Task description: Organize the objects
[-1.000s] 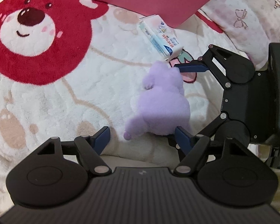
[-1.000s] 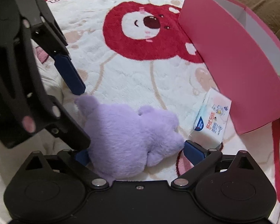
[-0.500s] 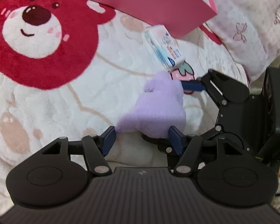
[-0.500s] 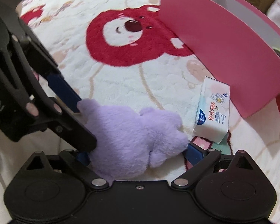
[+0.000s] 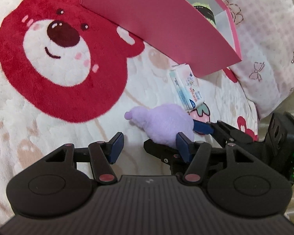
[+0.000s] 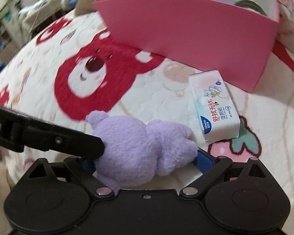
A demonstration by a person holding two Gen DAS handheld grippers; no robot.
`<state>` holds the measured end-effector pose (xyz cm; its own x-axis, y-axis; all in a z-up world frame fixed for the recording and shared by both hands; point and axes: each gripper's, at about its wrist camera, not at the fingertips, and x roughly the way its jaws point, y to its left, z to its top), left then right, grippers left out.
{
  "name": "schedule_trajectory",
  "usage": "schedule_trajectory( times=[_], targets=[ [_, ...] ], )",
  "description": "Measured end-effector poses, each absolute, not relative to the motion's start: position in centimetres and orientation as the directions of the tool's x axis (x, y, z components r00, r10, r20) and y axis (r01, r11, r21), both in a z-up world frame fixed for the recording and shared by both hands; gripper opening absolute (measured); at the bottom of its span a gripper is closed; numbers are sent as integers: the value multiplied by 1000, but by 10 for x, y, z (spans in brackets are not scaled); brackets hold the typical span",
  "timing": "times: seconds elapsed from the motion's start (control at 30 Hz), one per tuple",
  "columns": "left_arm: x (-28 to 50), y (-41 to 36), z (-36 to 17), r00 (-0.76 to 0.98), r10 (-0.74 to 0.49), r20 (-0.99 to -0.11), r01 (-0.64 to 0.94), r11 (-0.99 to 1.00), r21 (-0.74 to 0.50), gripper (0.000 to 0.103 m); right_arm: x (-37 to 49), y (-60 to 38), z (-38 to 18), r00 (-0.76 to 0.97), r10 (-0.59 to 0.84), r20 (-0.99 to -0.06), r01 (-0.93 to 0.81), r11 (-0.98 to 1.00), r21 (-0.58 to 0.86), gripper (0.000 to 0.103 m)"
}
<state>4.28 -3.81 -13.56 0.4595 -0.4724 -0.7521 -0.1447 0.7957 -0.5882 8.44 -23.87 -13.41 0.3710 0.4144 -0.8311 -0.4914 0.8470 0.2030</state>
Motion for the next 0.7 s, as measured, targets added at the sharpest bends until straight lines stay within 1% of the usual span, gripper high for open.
schedule_trajectory(
  times=[0.2, 0.3, 0.37, 0.4, 0.63, 0.67, 0.7],
  targets=[
    [44, -37, -141, 445, -489, -750, -164, 779, -605, 54, 78, -234, -134, 402, 388, -829, -429, 880, 204, 99],
    [46, -44, -145, 434, -462, -773, -125, 819, -560, 46, 73, -230, -133, 392, 389, -834, -429, 879, 208, 100],
    [46, -48, -146, 434, -456, -777, -104, 831, -547, 43, 68, -229, -131, 378, 407, -831, -440, 869, 226, 102],
    [46, -48, -145, 434, -467, -770, -92, 828, -554, 37, 66, -229, -131, 374, 407, -833, -445, 867, 223, 102],
    [42, -49, -143, 441, -468, -766, -88, 827, -555, 37, 54, -228, -126, 360, 370, -857, -500, 851, 157, 101],
    [41, -49, -143, 440, -462, -770, -88, 831, -549, 37, 51, -227, -124, 371, 358, -857, -514, 848, 131, 101],
    [41, -51, -143, 435, -447, -781, -88, 843, -531, 41, 50, -226, -123, 387, 348, -854, -522, 846, 109, 101]
  ],
)
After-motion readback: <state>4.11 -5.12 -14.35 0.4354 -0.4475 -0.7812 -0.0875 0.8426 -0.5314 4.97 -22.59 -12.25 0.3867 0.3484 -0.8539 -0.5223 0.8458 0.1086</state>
